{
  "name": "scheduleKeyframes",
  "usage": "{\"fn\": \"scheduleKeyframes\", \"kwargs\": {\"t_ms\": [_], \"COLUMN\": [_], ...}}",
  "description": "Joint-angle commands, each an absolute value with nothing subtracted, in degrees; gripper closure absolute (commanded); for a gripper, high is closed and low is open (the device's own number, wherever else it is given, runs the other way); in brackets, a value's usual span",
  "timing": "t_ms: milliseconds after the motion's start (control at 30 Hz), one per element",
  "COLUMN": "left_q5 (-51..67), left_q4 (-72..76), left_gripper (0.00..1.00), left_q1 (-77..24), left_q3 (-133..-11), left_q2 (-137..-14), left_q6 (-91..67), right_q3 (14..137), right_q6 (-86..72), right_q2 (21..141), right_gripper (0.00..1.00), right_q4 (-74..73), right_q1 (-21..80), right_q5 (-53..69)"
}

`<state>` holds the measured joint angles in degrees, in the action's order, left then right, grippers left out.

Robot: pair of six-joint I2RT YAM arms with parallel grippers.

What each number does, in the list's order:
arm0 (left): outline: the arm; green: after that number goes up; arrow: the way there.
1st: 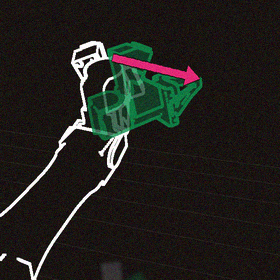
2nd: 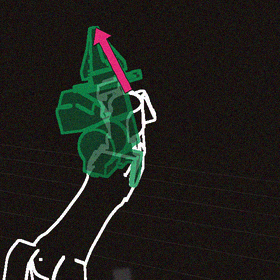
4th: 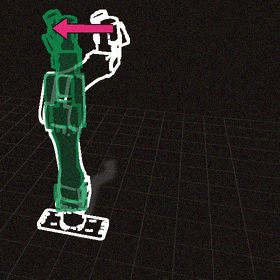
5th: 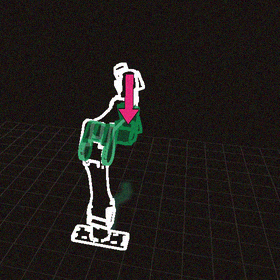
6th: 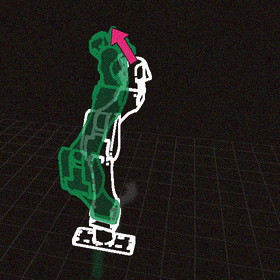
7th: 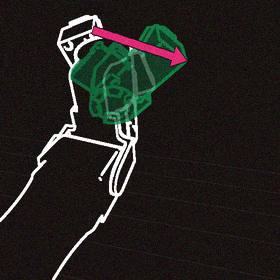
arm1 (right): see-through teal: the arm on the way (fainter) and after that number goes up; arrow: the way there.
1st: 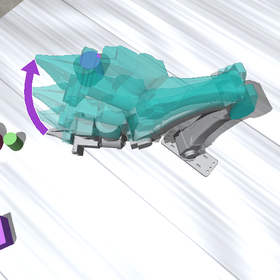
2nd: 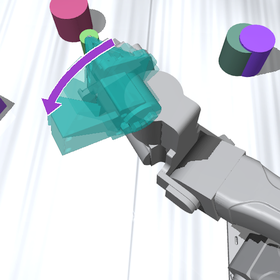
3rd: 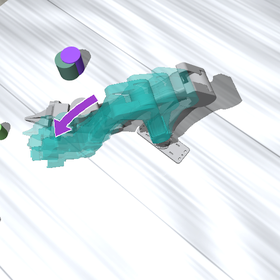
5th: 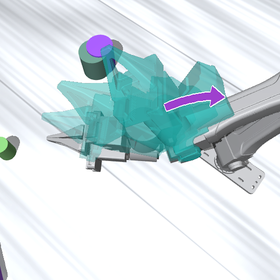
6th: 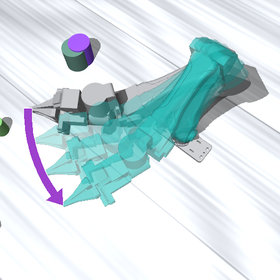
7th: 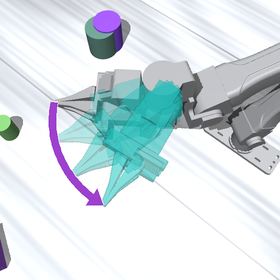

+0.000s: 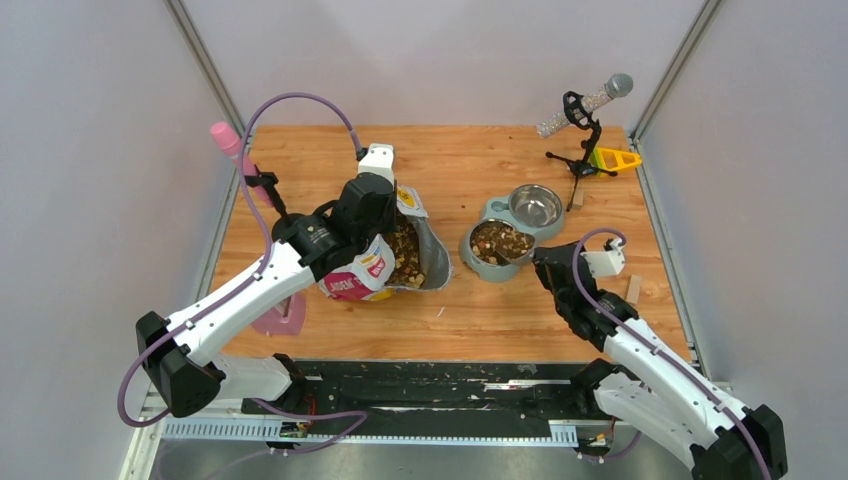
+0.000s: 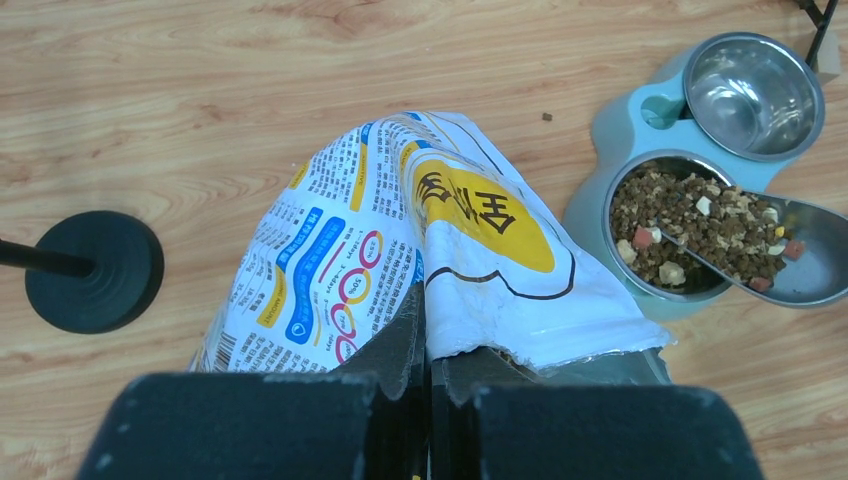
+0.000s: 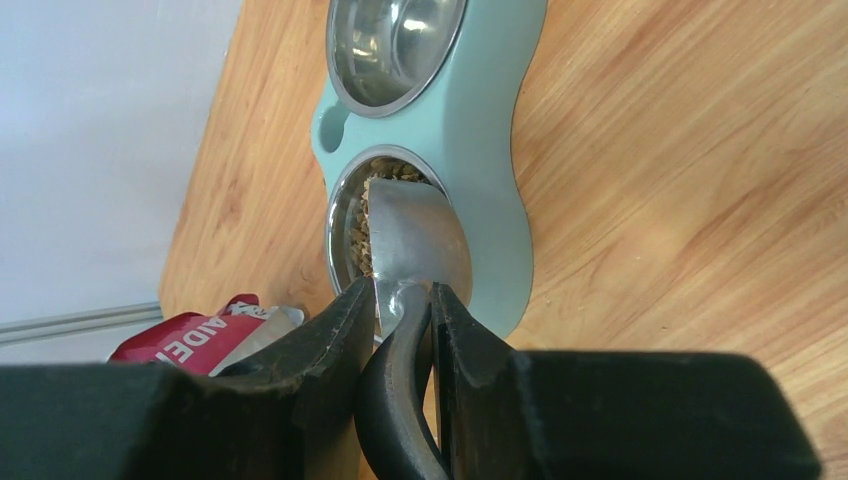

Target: Serve the pet food

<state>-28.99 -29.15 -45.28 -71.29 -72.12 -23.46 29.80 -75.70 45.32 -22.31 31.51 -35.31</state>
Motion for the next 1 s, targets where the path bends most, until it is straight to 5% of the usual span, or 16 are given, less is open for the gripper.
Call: {"fn": "scheduleKeyframes", "kwargs": {"t_ms": [0, 967], "left_q5": [-33.00, -33.26], "left_q4": [-26.37, -25.66], "left_gripper": [1.00, 1.00], "left_q1": [-44.92, -44.91], "left_q3": [-73.58, -73.06], "left_q2": [-69.55, -68.95], "left_q6": [-22.99, -22.42], "right_q3": [34.64, 46.52], "right_q6": [-71.68, -59.41], "right_q2": [47.98, 55.37], "right_gripper": [1.00, 1.00], "right_q4": [-18.09, -27.49], "right_q1": [30.95, 29.30], "right_q5": [-33.73, -32.83]}}
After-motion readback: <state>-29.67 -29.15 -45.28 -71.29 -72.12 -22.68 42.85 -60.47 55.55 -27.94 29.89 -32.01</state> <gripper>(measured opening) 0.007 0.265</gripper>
